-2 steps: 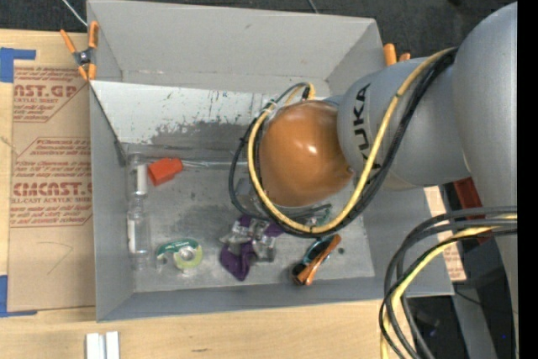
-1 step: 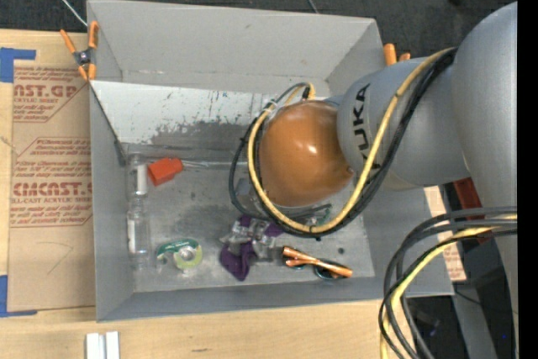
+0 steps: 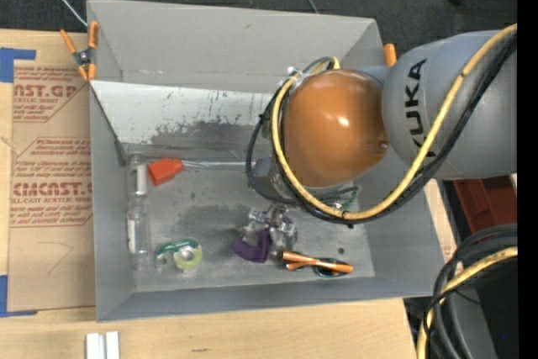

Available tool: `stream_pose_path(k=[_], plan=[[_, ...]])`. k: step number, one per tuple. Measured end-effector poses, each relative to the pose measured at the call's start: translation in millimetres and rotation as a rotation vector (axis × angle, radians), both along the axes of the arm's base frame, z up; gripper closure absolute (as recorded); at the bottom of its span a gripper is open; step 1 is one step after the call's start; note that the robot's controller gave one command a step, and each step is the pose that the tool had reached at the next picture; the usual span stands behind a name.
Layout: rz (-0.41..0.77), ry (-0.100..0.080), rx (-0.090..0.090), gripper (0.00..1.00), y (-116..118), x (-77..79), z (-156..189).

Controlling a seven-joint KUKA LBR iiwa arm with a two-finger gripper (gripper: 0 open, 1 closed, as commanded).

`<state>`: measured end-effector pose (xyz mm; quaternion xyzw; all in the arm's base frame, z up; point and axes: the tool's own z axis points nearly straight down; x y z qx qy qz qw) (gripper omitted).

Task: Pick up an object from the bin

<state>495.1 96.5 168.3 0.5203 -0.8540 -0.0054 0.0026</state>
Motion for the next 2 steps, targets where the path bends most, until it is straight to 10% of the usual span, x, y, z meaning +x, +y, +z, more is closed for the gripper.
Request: stream_pose_path(k=[1, 2], plan=[[0.005, -0.009, 0.002, 1.0, -9, 15.0, -85], [-0.036, -0.009, 0.004, 1.0, 19, 3.2, 125]])
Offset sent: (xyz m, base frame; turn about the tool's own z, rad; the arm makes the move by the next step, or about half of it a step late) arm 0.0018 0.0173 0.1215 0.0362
